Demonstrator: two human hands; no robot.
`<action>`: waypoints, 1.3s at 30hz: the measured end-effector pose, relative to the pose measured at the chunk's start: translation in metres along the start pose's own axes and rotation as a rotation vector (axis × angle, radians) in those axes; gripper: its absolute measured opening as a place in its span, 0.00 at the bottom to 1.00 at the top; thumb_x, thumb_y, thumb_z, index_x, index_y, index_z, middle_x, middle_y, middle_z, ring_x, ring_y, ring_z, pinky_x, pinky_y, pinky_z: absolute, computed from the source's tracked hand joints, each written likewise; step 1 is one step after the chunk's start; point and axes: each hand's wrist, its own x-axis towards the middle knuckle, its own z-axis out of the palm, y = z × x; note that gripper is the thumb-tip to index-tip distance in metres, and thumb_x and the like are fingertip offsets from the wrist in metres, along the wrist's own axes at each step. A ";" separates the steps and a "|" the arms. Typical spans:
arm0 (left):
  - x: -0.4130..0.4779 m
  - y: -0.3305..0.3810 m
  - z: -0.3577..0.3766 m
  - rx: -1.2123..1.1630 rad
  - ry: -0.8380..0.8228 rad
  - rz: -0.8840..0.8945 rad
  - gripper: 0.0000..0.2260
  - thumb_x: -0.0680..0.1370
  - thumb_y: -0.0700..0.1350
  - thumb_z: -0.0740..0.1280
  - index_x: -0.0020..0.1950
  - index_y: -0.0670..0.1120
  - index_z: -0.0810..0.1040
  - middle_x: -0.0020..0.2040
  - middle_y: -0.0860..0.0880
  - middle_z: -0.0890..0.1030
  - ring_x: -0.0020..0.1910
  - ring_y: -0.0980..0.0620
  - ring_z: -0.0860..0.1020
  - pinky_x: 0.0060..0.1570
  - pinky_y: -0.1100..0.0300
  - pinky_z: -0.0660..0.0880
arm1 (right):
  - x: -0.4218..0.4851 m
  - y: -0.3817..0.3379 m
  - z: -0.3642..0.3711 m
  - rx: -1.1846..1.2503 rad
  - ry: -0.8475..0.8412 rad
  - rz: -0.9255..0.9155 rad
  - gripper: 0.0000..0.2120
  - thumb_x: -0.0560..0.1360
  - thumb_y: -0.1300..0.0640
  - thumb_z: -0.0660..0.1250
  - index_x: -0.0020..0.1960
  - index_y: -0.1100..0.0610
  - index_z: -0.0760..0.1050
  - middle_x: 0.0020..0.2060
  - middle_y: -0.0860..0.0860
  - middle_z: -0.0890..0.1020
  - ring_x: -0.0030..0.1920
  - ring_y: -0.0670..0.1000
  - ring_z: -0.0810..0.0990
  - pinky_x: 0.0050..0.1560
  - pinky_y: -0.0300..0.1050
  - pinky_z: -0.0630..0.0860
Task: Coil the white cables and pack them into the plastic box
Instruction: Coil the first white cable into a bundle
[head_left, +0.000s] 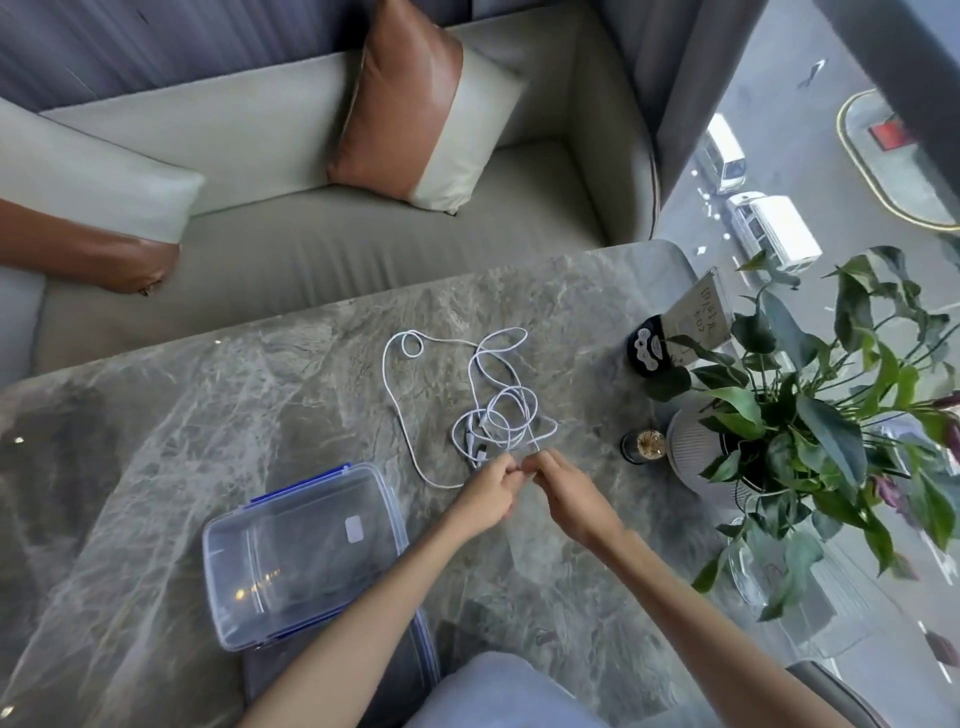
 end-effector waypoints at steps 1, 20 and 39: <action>-0.012 0.010 -0.012 -0.014 -0.034 0.039 0.07 0.82 0.40 0.58 0.44 0.44 0.69 0.29 0.47 0.73 0.27 0.50 0.71 0.34 0.55 0.69 | -0.002 -0.007 -0.005 0.038 0.019 -0.034 0.09 0.79 0.63 0.62 0.56 0.52 0.71 0.52 0.48 0.77 0.49 0.47 0.77 0.46 0.41 0.73; -0.328 0.134 -0.225 -0.580 -0.503 0.785 0.08 0.75 0.42 0.63 0.50 0.39 0.76 0.29 0.49 0.70 0.29 0.49 0.74 0.37 0.56 0.72 | 0.004 -0.230 -0.130 0.390 0.577 -0.008 0.07 0.79 0.67 0.64 0.52 0.64 0.81 0.41 0.58 0.85 0.39 0.53 0.81 0.41 0.44 0.77; -0.328 0.152 -0.219 -0.186 -0.147 0.874 0.10 0.72 0.41 0.56 0.50 0.47 0.73 0.42 0.46 0.83 0.39 0.50 0.79 0.39 0.60 0.76 | -0.076 -0.363 -0.247 0.368 0.866 -0.181 0.09 0.78 0.66 0.66 0.57 0.66 0.81 0.46 0.68 0.84 0.30 0.44 0.83 0.36 0.36 0.83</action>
